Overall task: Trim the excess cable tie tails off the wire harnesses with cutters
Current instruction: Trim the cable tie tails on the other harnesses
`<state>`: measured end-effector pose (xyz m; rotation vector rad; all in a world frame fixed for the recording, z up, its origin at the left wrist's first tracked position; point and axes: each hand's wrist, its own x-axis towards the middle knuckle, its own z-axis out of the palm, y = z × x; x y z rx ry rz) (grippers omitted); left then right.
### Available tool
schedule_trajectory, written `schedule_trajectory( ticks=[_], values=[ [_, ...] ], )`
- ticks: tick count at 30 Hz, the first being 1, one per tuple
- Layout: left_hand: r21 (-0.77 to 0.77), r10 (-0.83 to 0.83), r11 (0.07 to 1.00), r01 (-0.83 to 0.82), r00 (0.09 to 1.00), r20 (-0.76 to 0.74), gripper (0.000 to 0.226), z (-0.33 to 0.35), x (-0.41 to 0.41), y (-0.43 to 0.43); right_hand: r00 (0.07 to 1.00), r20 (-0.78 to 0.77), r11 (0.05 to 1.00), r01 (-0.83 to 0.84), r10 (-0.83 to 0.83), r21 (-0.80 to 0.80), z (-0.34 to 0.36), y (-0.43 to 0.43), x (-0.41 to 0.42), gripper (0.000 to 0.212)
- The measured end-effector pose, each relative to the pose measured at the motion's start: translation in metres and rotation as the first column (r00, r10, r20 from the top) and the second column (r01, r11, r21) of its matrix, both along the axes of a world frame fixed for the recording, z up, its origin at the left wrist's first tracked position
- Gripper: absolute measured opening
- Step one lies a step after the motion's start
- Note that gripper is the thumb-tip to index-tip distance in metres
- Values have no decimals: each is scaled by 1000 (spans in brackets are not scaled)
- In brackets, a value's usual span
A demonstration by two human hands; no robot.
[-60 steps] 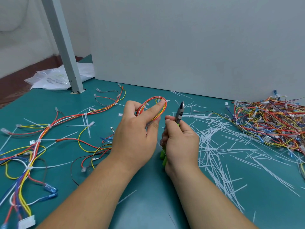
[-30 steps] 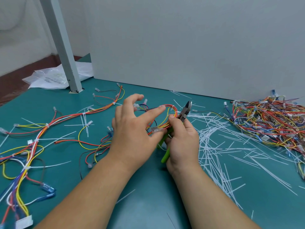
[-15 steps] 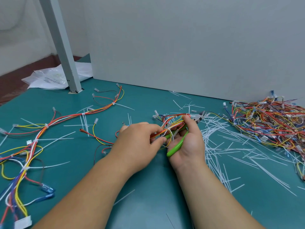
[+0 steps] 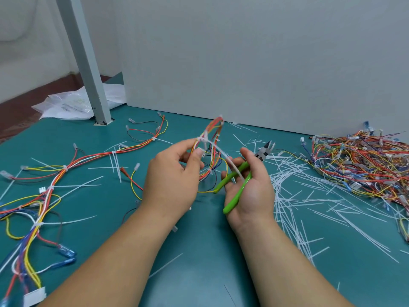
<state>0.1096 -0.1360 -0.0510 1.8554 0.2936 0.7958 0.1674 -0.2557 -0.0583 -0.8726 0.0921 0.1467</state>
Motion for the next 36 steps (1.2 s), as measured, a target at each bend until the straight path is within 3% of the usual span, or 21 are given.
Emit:
schedule_trajectory(
  ticks=[5, 7, 11, 14, 21, 24, 28, 33, 36],
  values=[
    [-298, 25, 955, 4, 995, 92, 18, 11, 2, -2, 999, 46, 999, -20, 21, -30, -2, 3, -4, 12],
    [-405, -24, 911, 78, 990, 139, 22, 15, 2, -2, 996, 87, 1000, -18, 19, -13, -3, 4, -5, 8],
    [-244, -234, 936, 254, 966, 106, 43, 14, 0, -8, 983, 181, 996, -28, 42, -82, -1, 7, -9, 10],
    [2, -284, 959, 284, 958, -22, 51, 8, -4, -10, 973, 223, 987, -30, 66, -160, -3, 10, -13, 12],
    [240, -345, 902, 358, 934, -98, 56, 3, -6, -13, 993, 114, 998, 6, 2, -69, 1, 8, -12, 7],
    [164, -309, 934, 317, 948, -75, 50, 0, -5, -13, 995, 96, 998, 12, -6, -68, 0, 8, -12, 19],
    [-145, -327, 935, 322, 945, -11, 39, 2, -1, -11, 990, 138, 992, -19, 36, -122, 2, 9, -15, 10],
    [-147, -324, 937, 318, 946, -16, 13, 5, -1, -9, 969, 244, 978, 16, 37, -208, -1, 12, -18, 5],
    [-202, -299, 933, 297, 954, 20, 13, 7, -2, -10, 962, 271, 973, 19, 45, -229, -2, 11, -19, 10]
  ],
)
